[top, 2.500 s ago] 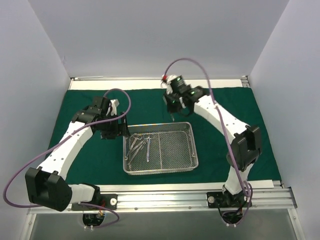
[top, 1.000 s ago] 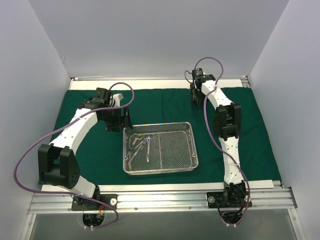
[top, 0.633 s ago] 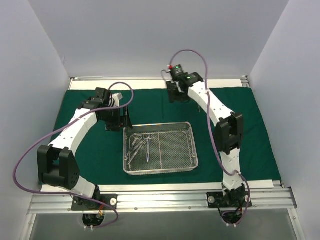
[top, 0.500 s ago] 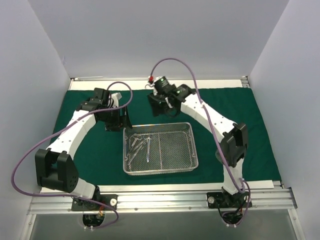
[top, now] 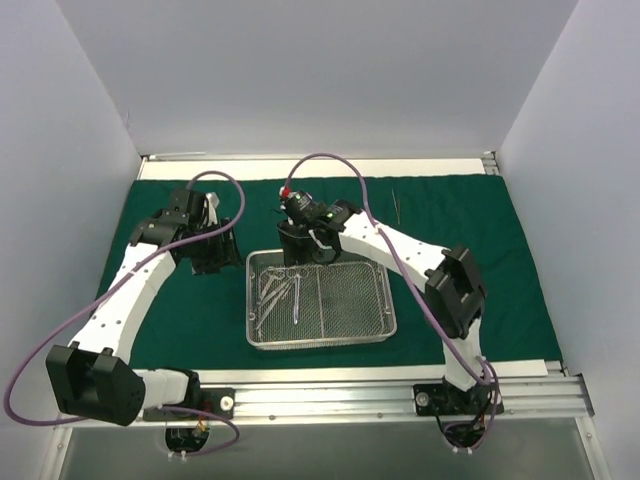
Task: Open and lay out the surgical kit
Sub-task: Pick up the medical item from the container.
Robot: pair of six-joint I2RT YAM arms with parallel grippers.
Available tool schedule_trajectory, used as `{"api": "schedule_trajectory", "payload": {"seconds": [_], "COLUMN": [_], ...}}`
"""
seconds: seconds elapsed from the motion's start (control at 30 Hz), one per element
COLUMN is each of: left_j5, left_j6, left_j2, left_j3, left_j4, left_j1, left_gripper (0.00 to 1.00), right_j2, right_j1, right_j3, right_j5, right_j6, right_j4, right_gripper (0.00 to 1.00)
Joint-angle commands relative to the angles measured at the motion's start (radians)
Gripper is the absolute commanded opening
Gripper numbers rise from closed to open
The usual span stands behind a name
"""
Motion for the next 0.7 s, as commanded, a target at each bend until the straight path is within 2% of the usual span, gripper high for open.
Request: {"api": "schedule_trajectory", "payload": {"seconds": [0.0,0.1,0.27,0.53,0.67], "left_j5": [-0.09,-0.076,-0.013,0.048,0.047], "left_j6": [-0.042,-0.055,0.02,0.114,0.142], "left_j2": [-0.033,-0.049,-0.056,0.019,0.126], "left_j3": [-0.012,-0.04,-0.038,0.026,0.083], "left_j4": [-0.046,-0.033,-0.012,0.069,0.102], "left_j1": [0.007,0.007,-0.028,-0.117,-0.173], "left_gripper": [0.68,0.68,0.67,0.67,0.68], "right_j2": [0.04,0.072,0.095,-0.104,-0.215], "right_j1": [0.008,0.013,0.027,-0.12,-0.202], "right_j3": [0.019,0.05,0.076,-0.033,-0.051], "right_j5": [-0.016,-0.062,0.001,0.024,0.068], "right_j6": [0.126,0.169,0.186,0.169,0.126], "right_j4": [0.027,0.029,-0.035,-0.072,-0.124], "right_gripper": [0.31,0.32,0.31,0.38,0.42]}}
